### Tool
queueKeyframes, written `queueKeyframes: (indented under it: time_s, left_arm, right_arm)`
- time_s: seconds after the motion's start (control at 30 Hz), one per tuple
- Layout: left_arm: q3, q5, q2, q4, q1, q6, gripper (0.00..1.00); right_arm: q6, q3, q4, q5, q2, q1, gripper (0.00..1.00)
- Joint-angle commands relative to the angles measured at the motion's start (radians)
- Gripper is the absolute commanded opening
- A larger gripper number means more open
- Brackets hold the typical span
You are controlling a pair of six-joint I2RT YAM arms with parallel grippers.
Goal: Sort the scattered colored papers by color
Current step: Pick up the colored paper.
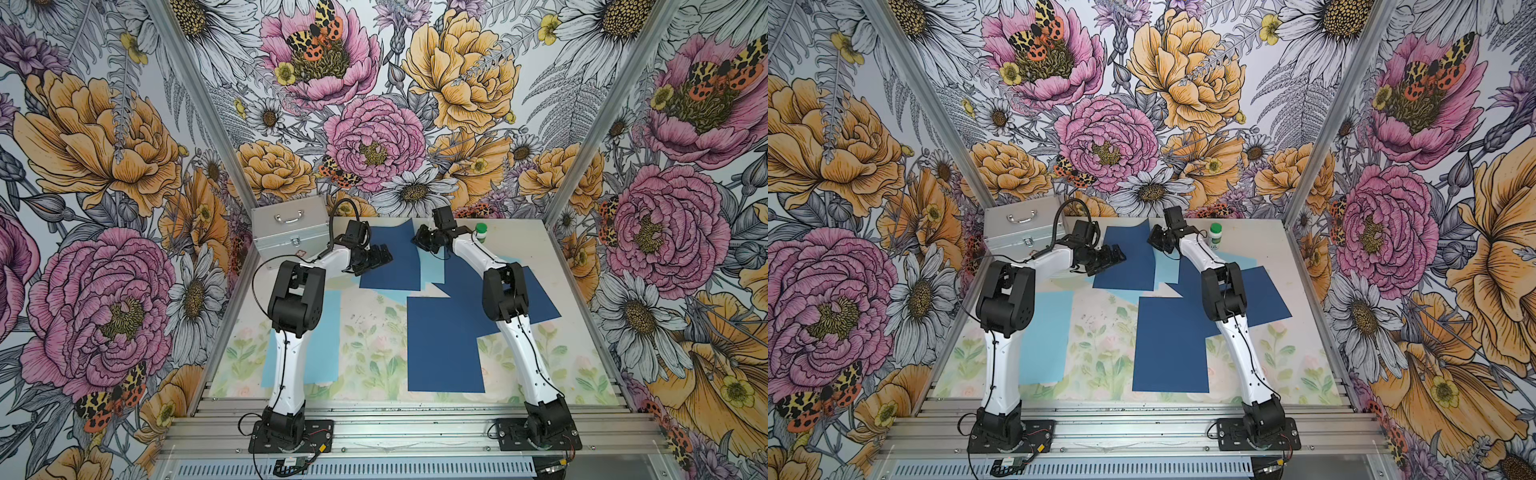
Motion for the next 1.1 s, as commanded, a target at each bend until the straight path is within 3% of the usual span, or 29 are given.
queueKeyframes:
  time_s: [0.0,0.07,0.3,0.73,0.9,1.07]
  left_arm:
    - [-0.011,0.037,0.002,-0.013,0.003,0.001,0.98]
    - [-0.020,0.038,-0.020,-0.013,0.006,0.004,0.98]
    - [-0.064,0.022,-0.101,-0.014,0.025,0.013,0.98]
    - [-0.119,-0.051,-0.274,-0.007,0.043,0.047,0.98]
    - [-0.161,0.008,-0.330,0.073,0.041,0.050,0.98]
    - [-0.290,0.145,-0.412,0.328,0.023,0.062,0.98]
  right_arm:
    - [-0.030,0.023,-0.002,0.005,0.009,-0.001,0.05]
    - [-0.042,0.020,-0.006,0.008,0.006,-0.001,0.00]
    - [-0.158,0.013,-0.059,0.026,-0.059,-0.002,0.00]
    - [-0.612,-0.160,-0.238,0.247,-0.434,-0.006,0.00]
    - [-0.748,-0.244,-0.265,0.264,-0.586,-0.002,0.00]
    - [-0.843,-0.356,-0.265,0.189,-0.767,0.000,0.00]
